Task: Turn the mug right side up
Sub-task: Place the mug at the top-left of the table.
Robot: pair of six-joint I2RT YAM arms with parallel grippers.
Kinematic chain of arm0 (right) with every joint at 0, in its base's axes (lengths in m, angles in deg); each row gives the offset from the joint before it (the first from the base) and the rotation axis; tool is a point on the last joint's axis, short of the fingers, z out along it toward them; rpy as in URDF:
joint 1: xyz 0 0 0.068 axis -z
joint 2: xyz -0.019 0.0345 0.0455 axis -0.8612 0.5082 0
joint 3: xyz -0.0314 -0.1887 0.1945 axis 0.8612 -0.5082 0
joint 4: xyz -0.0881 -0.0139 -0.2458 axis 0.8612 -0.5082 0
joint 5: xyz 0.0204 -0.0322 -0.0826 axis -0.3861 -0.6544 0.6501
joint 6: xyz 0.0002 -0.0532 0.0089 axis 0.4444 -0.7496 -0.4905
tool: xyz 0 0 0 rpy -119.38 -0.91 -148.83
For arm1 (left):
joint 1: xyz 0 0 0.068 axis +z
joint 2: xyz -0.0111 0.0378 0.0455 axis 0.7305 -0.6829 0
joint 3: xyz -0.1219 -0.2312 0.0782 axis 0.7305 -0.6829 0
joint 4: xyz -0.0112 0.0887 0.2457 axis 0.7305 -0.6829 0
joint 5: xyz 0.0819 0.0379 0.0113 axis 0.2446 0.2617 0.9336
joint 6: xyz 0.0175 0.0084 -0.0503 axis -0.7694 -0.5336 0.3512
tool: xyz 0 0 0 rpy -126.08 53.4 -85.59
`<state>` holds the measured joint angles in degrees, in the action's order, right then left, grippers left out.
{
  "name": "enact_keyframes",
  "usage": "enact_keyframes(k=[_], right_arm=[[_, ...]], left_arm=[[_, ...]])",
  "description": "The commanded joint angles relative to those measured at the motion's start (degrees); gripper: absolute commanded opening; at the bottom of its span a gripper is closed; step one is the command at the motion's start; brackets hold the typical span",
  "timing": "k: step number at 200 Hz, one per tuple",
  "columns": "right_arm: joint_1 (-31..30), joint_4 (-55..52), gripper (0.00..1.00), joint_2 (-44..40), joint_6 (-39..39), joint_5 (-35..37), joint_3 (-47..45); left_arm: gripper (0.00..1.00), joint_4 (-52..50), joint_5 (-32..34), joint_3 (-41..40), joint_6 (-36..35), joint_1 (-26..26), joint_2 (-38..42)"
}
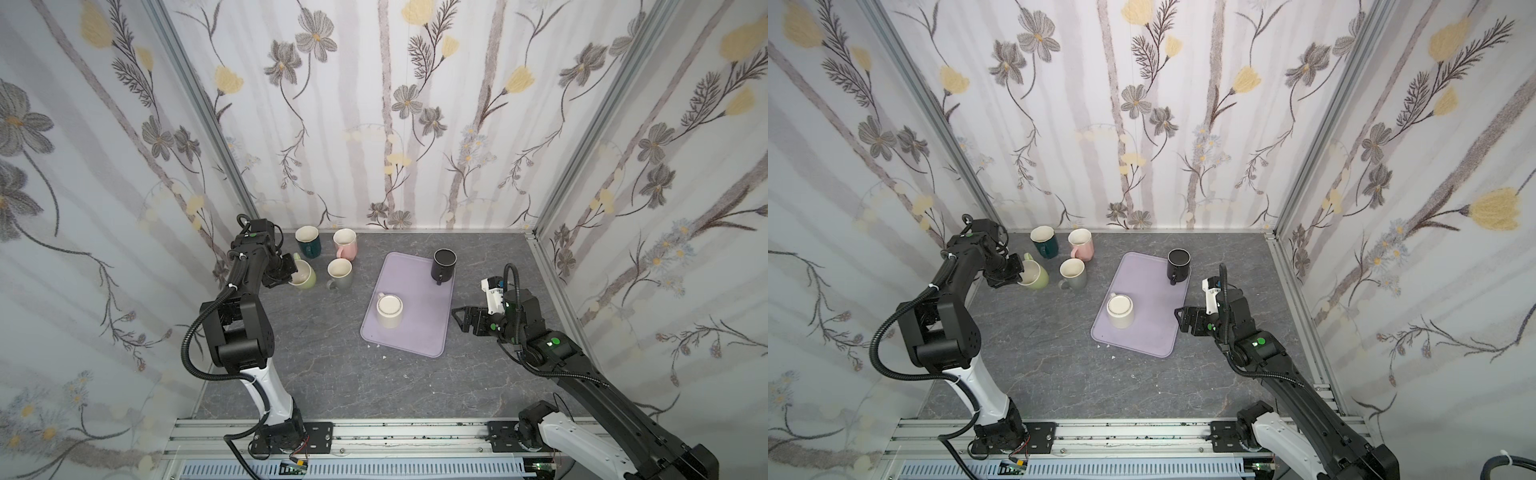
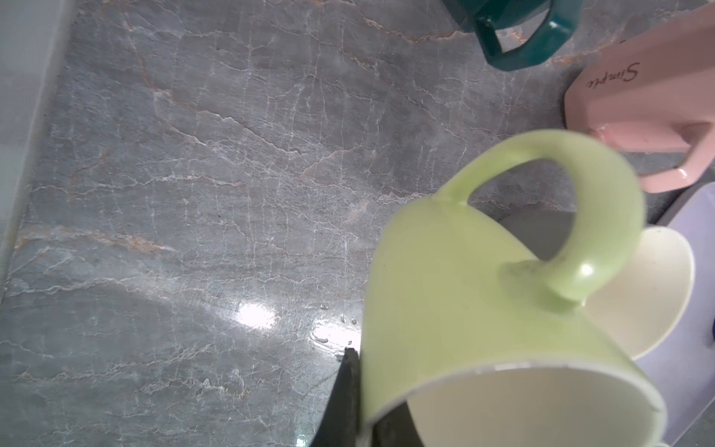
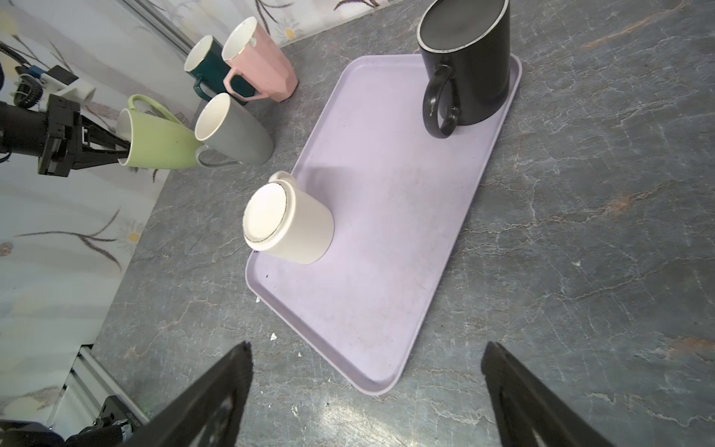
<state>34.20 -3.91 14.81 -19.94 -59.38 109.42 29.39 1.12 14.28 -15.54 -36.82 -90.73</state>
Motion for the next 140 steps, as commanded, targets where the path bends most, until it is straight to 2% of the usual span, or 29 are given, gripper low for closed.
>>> enact_keyframes(k=[1,35,75,83,114,134,140], right_arm=[[-0.4,0.9,0.93,3.6,-1.1,5.2,2.3],[-1.2,-0.8,0.93,8.5,-2.1,8.6,6.6],[-1.9,0.9,0.93,10.2,-1.2,8.8,7.1],[-2.0,0.9,0.94,10.7,-1.2,8.8,7.4],[-2.8,0.4,0.94,12.4,-1.2,9.3,8.8],[-3.0,0.4,0.94,13.6,-1.2,9.5,9.8],[-3.0,0.4,0.94,14.0,-1.3,9.5,10.1]], left_arm=[[0.00,-0.7,-1.6,1.6,-0.8,0.0,-1.9],[0.00,-0.9,-0.9,2.6,-2.1,-0.1,-3.1],[0.09,-2.6,-2.0,5.2,-3.1,0.0,-5.7],[0.17,-2.7,-2.3,5.7,-2.9,0.0,-6.3],[0.68,-4.4,-2.3,7.7,-3.0,-0.2,-7.4],[0.72,-3.5,-2.9,6.7,-2.9,-0.3,-5.3],[0.77,-3.4,-2.8,6.5,-2.9,-0.4,-4.4]])
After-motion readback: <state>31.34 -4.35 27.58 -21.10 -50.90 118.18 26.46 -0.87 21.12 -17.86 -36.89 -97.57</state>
